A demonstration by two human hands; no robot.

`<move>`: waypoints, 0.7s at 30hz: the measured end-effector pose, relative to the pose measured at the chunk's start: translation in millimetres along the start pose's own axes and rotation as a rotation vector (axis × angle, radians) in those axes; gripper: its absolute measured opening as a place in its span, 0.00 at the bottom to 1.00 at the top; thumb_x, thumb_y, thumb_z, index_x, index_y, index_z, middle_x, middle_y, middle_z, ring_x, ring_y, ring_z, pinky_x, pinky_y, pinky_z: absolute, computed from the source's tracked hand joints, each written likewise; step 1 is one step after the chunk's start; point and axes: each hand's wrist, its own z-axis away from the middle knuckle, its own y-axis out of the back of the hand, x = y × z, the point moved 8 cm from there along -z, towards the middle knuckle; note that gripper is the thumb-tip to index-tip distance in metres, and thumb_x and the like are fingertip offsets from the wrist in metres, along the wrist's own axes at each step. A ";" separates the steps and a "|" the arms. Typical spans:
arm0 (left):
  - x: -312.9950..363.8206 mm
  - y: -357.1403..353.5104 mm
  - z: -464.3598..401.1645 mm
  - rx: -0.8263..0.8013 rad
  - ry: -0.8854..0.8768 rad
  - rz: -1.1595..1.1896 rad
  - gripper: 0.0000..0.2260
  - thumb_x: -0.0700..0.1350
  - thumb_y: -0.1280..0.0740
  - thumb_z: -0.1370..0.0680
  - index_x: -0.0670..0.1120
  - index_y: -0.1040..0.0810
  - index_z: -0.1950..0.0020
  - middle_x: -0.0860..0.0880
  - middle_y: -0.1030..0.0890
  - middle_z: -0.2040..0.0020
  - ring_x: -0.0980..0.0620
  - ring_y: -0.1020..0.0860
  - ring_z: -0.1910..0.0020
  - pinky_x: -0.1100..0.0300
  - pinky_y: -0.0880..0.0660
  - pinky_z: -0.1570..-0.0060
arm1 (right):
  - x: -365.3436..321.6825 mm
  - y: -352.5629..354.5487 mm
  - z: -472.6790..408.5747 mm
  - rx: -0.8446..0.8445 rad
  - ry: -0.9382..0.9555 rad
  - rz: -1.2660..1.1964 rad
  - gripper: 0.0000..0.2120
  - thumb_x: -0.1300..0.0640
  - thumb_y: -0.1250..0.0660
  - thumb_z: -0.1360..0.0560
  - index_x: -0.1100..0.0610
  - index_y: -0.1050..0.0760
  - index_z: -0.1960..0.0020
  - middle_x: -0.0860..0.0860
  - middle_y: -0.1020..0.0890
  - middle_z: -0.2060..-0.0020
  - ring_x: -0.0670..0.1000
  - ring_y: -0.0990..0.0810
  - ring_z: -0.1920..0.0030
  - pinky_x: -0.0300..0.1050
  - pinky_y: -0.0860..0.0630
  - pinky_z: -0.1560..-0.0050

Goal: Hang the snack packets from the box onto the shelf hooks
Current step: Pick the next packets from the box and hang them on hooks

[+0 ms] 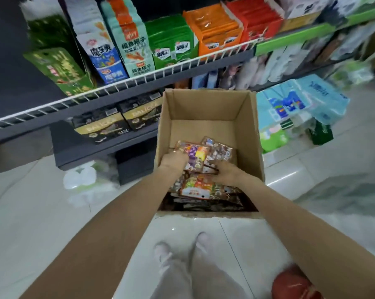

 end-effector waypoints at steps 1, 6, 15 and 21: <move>2.4 0.3 0.7 0.018 0.000 -0.014 0.15 0.29 0.42 0.23 0.39 0.28 0.37 0.40 0.24 0.40 0.42 0.23 0.42 0.51 0.26 0.49 | -0.1 -0.7 -1.5 -0.002 0.013 0.029 0.33 0.50 0.30 0.27 0.56 0.38 0.27 0.53 0.31 0.31 0.53 0.31 0.32 0.39 0.33 0.39; 16.7 -2.0 -0.7 0.118 -0.071 -0.156 0.21 0.28 0.39 0.25 0.38 0.33 0.33 0.39 0.27 0.35 0.41 0.25 0.39 0.50 0.25 0.49 | 5.1 -4.5 -3.9 -0.029 0.006 -0.002 0.31 0.49 0.29 0.29 0.56 0.33 0.30 0.53 0.27 0.34 0.52 0.27 0.37 0.42 0.29 0.40; 17.9 11.7 12.0 0.225 -0.103 -0.101 0.13 0.30 0.39 0.25 0.41 0.25 0.43 0.42 0.22 0.44 0.43 0.23 0.44 0.52 0.26 0.49 | 2.3 -15.3 13.1 -0.072 0.042 -0.154 0.26 0.45 0.30 0.28 0.53 0.30 0.34 0.45 0.25 0.45 0.46 0.27 0.45 0.38 0.32 0.41; -9.6 34.2 53.5 0.378 0.072 0.170 0.08 0.35 0.40 0.22 0.40 0.24 0.47 0.39 0.21 0.50 0.38 0.22 0.52 0.52 0.31 0.60 | -6.9 -29.8 17.0 -0.094 0.078 0.208 0.49 0.26 0.33 0.42 0.46 0.39 0.28 0.49 0.33 0.30 0.53 0.35 0.31 0.49 0.38 0.30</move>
